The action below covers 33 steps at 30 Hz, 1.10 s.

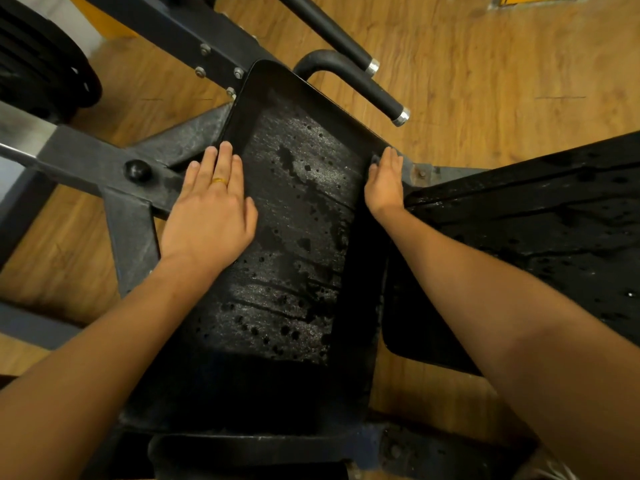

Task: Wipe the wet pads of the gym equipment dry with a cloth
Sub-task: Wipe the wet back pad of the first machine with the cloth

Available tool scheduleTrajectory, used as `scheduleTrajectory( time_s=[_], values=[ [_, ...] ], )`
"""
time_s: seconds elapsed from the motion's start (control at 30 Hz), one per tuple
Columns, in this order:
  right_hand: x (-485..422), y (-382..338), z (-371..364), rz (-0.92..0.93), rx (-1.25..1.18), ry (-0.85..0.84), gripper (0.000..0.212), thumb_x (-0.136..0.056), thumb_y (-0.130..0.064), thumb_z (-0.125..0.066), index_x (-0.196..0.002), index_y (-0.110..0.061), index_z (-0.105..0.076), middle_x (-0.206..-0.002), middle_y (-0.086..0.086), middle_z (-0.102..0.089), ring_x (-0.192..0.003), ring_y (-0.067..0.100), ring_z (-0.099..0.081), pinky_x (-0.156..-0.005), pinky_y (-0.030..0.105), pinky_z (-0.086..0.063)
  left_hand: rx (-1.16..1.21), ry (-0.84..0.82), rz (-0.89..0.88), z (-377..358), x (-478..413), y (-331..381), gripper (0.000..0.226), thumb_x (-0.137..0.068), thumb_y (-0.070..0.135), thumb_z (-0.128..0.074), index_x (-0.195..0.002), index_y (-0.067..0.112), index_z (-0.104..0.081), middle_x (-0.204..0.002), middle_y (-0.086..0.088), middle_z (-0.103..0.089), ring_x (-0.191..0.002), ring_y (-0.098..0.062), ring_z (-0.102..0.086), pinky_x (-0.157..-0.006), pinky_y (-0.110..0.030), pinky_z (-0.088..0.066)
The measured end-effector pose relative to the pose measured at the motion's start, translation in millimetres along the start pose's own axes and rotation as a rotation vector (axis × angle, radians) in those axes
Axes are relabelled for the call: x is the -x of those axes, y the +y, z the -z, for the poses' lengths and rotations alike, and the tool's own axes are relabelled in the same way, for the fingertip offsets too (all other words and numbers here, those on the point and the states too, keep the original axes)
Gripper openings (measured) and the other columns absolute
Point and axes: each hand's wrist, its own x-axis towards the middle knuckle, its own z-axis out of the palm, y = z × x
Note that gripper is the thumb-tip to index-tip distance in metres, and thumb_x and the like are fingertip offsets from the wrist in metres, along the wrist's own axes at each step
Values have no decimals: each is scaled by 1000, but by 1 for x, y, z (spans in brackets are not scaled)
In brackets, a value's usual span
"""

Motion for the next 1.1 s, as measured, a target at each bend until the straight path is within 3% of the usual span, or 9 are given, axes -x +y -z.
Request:
scheduleTrajectory(
  time_s=[0.13,0.33,0.5,0.83,1.1],
  values=[
    [-8,1,3,2,-17,-17,52,-109,-20,-33,-157,-3,-23,-165,14,-22,-154,29,-13,-126,44,-15,1,7,-1,-2,-1,1,63,-103,31,-39,-153,-6,-29,-162,-26,-24,-151,-39,-22,-123,-51,-20],
    [22,-1,12,6,23,-61,46,-109,-20,-37,-151,-2,-34,-162,15,-29,-150,30,-25,-118,36,-22,9,5,3,-1,0,1,63,-103,30,-38,-154,-6,-29,-163,-25,-22,-152,-39,-21,-124,-51,-19],
    [75,1,12,11,26,-96,47,-109,-18,-37,-152,0,-32,-161,15,-29,-150,28,-23,-115,32,-20,7,6,2,1,1,1,64,-103,31,-38,-154,-6,-29,-163,-25,-23,-152,-38,-21,-124,-51,-19],
    [215,13,-10,-69,-61,-96,56,-111,-26,-32,-161,-9,-14,-169,4,-12,-156,14,-3,-125,29,-8,7,-19,5,2,2,1,64,-103,32,-35,-154,-5,-27,-163,-24,-21,-152,-38,-20,-124,-50,-18],
    [307,18,-25,-52,-92,-52,56,-109,-27,-37,-160,-9,-20,-167,3,-18,-155,16,-13,-125,36,-20,13,-41,16,8,4,2,65,-103,33,-33,-155,-4,-26,-164,-23,-20,-153,-36,-19,-125,-48,-18]
  ],
)
